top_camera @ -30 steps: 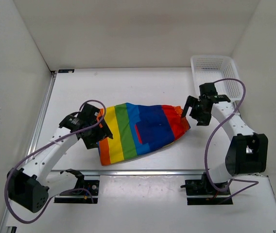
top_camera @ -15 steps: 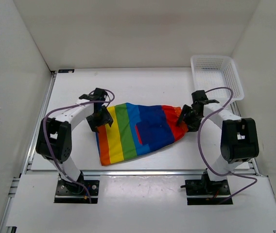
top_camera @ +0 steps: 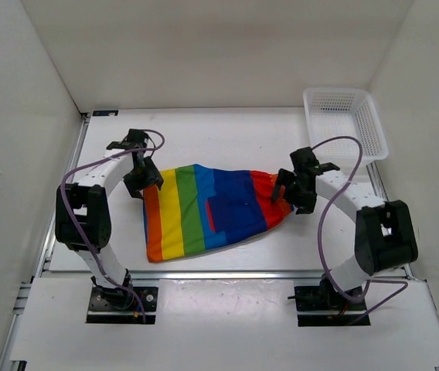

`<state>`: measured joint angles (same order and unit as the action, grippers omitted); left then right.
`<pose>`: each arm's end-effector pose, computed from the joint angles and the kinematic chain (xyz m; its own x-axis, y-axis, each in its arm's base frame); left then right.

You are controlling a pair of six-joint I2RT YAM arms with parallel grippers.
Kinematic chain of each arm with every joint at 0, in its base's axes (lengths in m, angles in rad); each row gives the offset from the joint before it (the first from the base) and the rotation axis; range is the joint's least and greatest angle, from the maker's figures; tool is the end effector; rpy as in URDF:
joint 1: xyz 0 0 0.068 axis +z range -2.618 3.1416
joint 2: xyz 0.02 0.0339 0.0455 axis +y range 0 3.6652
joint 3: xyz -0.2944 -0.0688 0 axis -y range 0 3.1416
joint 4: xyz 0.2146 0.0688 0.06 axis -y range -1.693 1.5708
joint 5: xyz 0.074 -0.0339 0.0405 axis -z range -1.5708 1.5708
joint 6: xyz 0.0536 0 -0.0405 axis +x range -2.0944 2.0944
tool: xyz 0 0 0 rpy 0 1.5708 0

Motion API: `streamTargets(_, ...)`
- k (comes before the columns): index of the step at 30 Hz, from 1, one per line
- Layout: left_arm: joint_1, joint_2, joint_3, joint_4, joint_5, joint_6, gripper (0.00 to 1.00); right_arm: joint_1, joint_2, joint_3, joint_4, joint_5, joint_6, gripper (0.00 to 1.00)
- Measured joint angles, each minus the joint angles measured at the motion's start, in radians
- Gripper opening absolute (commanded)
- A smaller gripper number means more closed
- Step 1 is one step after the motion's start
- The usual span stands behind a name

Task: Fold and stack the shorts
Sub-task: Fold the shorts

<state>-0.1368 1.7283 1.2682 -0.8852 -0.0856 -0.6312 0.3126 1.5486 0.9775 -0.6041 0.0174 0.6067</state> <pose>0.3113 -0.0382 0.2385 -0.8485 -0.4767 -0.2297 -0.4754 0.8774 -0.0647 0.2625 0.0839 0.2246 -0.8930 0.3105 -0.3257 0.2533 0.9451 0.2065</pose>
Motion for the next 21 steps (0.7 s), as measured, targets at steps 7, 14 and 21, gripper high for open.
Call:
streamTargets(7,0.068,0.004,-0.043,0.0,0.023,0.007,0.73,-0.05,0.026,0.044,0.002,-0.01,-0.088,0.99)
streamTargets(14,0.077,0.055,-0.053,0.023,0.074,0.017,0.7,-0.054,0.206,0.113,0.039,-0.071,-0.143,0.58)
streamTargets(21,0.089,0.062,-0.068,0.032,0.101,0.027,0.68,-0.055,0.226,0.114,0.059,-0.091,-0.137,0.0)
